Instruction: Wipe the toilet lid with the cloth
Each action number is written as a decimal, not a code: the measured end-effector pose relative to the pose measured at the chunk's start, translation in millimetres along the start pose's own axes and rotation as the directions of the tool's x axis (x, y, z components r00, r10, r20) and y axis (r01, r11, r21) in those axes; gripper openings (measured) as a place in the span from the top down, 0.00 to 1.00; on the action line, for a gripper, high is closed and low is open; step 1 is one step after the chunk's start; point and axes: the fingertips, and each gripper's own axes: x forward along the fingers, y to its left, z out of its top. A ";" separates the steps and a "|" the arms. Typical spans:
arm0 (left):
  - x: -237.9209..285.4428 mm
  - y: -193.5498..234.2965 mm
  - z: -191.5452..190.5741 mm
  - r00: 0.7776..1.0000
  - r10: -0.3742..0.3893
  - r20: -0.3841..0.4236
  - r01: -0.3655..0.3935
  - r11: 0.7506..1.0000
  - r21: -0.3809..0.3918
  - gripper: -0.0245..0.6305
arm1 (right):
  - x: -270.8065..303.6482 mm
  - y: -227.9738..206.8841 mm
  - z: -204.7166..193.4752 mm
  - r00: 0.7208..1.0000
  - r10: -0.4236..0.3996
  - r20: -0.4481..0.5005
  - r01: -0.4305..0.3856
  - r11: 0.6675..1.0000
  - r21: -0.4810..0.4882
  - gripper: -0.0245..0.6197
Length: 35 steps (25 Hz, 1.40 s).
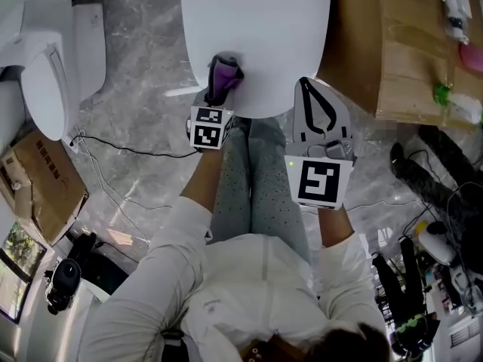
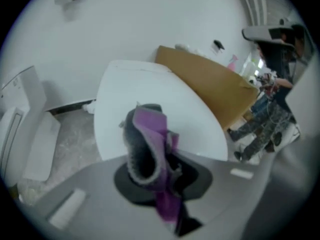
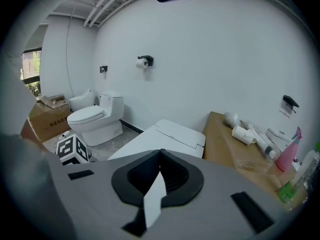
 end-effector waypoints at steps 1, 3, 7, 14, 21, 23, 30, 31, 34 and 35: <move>-6.1 3.4 -7.5 1.000 0.017 0.000 -0.017 1.000 -0.007 0.89 | -3.3 6.2 -0.2 1.000 -0.001 -0.001 0.001 1.000 0.000 0.94; -12.3 -2.1 -17.8 0.999 0.031 -0.005 -0.031 0.999 -0.008 0.89 | -11.7 16.5 -2.6 1.000 -0.008 -0.009 0.008 1.000 0.001 0.94; 2.2 -59.0 -18.1 0.998 -0.064 0.008 0.064 0.997 0.040 0.89 | -34.2 23.8 -17.3 0.998 -0.040 -0.044 0.040 0.999 0.006 0.94; 30.9 -139.8 -9.2 0.973 -0.229 -0.025 0.230 0.971 0.066 0.89 | -65.1 12.1 -39.7 0.990 -0.114 -0.087 0.117 0.993 0.027 0.94; 9.7 -133.4 15.2 0.967 -0.256 0.006 0.255 0.964 0.079 0.89 | -68.1 12.8 -37.1 0.990 -0.111 -0.082 0.116 0.992 0.049 0.94; -1.4 -128.8 31.5 0.970 -0.241 0.042 0.237 0.968 0.079 0.89 | -64.6 13.3 -32.4 0.992 -0.098 -0.076 0.103 0.993 0.055 0.94; -58.6 -110.6 104.1 0.961 -0.214 0.177 0.202 0.976 0.083 0.89 | -47.5 16.2 1.6 0.997 -0.060 -0.057 0.062 0.997 0.049 0.94; -66.6 -108.5 113.6 0.958 -0.210 0.194 0.197 0.977 0.084 0.89 | -46.3 15.6 7.6 0.997 -0.057 -0.053 0.059 0.997 0.047 0.94; -87.8 -104.2 139.7 0.950 -0.200 0.239 0.183 0.979 0.092 0.89 | -42.6 10.5 25.8 0.998 -0.056 -0.036 0.057 0.997 0.044 0.94; -94.1 -102.4 148.9 0.947 -0.195 0.257 0.176 0.980 0.094 0.89 | -40.7 7.4 32.6 0.998 -0.058 -0.027 0.059 0.997 0.043 0.94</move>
